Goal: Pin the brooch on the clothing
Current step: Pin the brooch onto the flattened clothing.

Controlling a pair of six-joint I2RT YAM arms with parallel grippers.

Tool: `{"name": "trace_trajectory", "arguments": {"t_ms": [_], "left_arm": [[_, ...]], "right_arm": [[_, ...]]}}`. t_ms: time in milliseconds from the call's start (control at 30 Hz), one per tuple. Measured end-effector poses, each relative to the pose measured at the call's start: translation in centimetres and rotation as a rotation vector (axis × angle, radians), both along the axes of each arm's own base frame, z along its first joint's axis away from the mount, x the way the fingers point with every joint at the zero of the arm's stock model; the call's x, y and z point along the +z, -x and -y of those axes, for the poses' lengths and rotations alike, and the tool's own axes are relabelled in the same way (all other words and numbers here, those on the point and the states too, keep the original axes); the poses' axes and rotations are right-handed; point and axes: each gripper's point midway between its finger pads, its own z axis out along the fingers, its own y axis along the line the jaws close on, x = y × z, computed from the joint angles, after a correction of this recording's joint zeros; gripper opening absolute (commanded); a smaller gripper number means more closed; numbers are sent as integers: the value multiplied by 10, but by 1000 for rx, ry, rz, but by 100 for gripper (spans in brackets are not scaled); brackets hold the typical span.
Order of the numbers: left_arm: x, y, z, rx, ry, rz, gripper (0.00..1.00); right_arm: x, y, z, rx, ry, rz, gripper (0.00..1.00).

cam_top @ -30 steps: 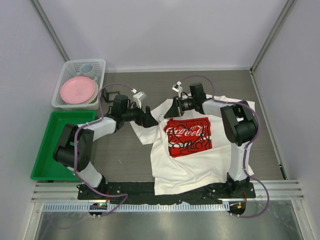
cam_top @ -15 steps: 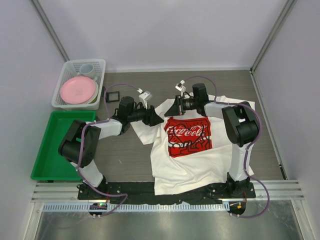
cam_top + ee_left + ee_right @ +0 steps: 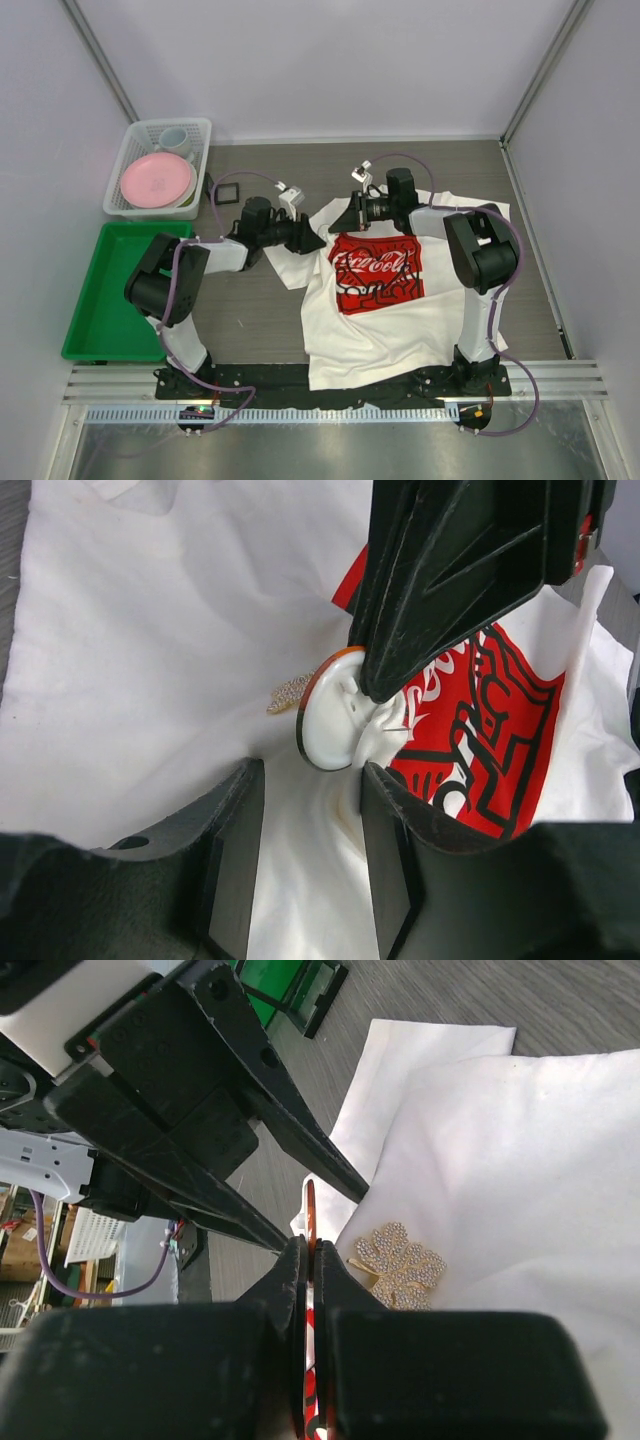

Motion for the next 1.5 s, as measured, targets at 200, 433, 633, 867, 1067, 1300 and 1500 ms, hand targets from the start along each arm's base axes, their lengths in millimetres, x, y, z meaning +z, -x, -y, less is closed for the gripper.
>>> {"name": "trace_trajectory", "arguments": {"t_ms": [200, 433, 633, 867, 1067, 1300, 1500], "left_arm": [[-2, -1, 2, 6, 14, -21, 44], [8, -3, 7, 1, 55, -24, 47], [15, -5, 10, -2, 77, -29, 42], [13, -7, 12, 10, 93, -63, 28], [17, -10, 14, 23, 114, -96, 27], [18, -11, 15, 24, 128, -116, 42], [22, -13, 16, 22, 135, -107, 37]], "right_arm": [[3, -2, 0, -8, -11, 7, 1], [5, -4, 1, -14, -16, 7, 1], [5, -5, 1, -15, -18, 7, 1], [6, -6, 1, -17, -19, 12, 1], [6, -10, 5, -23, -19, 40, 1], [6, -10, 4, -19, -20, 48, 1], [6, -10, 4, -19, -21, 47, 1]]}}
